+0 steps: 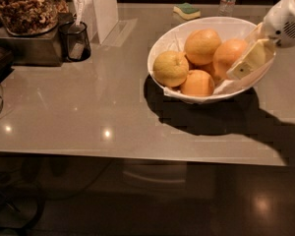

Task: Pick orange from white bowl

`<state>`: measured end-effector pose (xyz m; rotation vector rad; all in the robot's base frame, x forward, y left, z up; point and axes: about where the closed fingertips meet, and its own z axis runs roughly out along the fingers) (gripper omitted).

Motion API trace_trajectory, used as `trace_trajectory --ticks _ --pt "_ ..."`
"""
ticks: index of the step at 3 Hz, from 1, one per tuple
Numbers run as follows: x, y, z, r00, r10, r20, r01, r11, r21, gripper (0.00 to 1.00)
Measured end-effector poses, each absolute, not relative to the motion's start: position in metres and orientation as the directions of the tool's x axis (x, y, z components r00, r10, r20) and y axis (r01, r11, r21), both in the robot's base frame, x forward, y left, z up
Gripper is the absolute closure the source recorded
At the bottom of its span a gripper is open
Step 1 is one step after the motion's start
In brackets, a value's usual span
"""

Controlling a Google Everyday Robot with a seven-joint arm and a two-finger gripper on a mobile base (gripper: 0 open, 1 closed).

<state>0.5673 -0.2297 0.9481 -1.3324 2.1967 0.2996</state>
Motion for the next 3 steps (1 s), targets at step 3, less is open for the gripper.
trace_trajectory --ticks 3 --pt "0.528 -0.262 0.988 -0.298 -0.626 -0.72 -0.84 0.531 -0.114 1.0"
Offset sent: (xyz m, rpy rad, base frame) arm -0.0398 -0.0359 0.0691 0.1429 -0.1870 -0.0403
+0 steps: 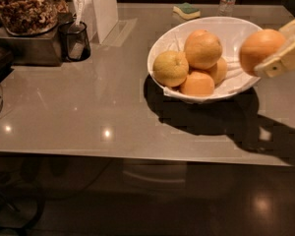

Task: Pick orange from white bowl

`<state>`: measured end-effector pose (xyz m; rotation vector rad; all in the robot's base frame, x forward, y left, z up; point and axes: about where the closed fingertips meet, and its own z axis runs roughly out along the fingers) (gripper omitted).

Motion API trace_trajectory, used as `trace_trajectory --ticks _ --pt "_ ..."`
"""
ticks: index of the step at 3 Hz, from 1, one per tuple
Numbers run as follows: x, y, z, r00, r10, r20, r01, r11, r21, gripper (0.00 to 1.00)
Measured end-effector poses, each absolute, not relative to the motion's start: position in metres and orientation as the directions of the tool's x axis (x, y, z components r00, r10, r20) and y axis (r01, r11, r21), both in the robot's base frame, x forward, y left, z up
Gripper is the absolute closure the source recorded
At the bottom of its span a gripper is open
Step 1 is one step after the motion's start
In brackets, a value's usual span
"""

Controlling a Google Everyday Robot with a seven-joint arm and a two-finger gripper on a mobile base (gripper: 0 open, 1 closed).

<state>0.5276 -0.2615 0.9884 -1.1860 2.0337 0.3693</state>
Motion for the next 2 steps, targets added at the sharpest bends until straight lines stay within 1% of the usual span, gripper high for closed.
trace_trajectory --ticks 1,2 --pt "0.5092 -0.2781 0.978 -0.337 -0.561 -0.756 -0.828 0.559 -0.046 1.0" --pt "0.508 -0.2793 0.9787 -0.338 -0.557 -0.758 -0.826 0.561 -0.044 1.0"
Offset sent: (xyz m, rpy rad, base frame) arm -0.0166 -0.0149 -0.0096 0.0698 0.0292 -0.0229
